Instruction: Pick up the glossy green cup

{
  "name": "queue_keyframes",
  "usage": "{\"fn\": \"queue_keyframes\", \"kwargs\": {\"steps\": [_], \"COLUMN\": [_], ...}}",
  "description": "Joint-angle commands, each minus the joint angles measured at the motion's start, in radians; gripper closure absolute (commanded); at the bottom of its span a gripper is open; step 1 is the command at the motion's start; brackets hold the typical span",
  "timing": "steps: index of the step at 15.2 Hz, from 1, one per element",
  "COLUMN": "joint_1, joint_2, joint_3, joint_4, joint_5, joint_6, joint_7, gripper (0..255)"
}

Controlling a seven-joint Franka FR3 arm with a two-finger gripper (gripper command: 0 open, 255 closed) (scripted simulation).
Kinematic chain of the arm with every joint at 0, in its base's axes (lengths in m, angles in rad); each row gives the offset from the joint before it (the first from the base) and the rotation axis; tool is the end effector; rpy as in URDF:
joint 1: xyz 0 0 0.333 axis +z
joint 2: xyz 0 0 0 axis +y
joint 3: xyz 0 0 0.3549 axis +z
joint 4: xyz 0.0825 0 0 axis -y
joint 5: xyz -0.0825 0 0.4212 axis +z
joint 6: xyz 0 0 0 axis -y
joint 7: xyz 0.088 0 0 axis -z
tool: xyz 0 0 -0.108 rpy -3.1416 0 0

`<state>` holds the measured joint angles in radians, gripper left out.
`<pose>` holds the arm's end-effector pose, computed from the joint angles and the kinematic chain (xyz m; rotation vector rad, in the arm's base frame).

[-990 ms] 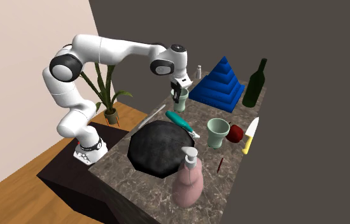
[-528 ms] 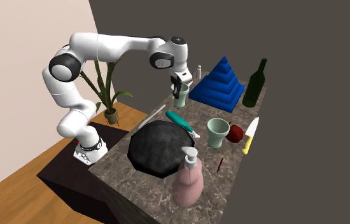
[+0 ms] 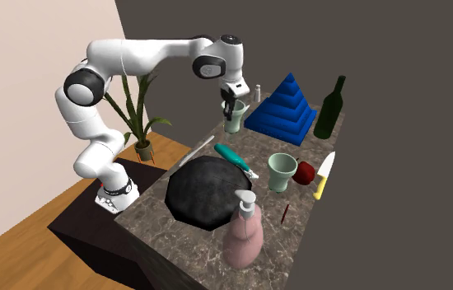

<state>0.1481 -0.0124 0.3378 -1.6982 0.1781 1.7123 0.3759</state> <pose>0.5197 0.2947 0.6179 -2.9704 -0.1295 0.0725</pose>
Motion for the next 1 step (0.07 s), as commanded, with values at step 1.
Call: {"fn": "queue_keyframes", "kwargs": {"steps": [1], "joint_1": [-0.001], "joint_2": [0.001], "joint_3": [-0.001], "joint_4": [0.009], "joint_5": [-0.001], "joint_6": [-0.008], "joint_7": [0.000], "gripper": [255]}}
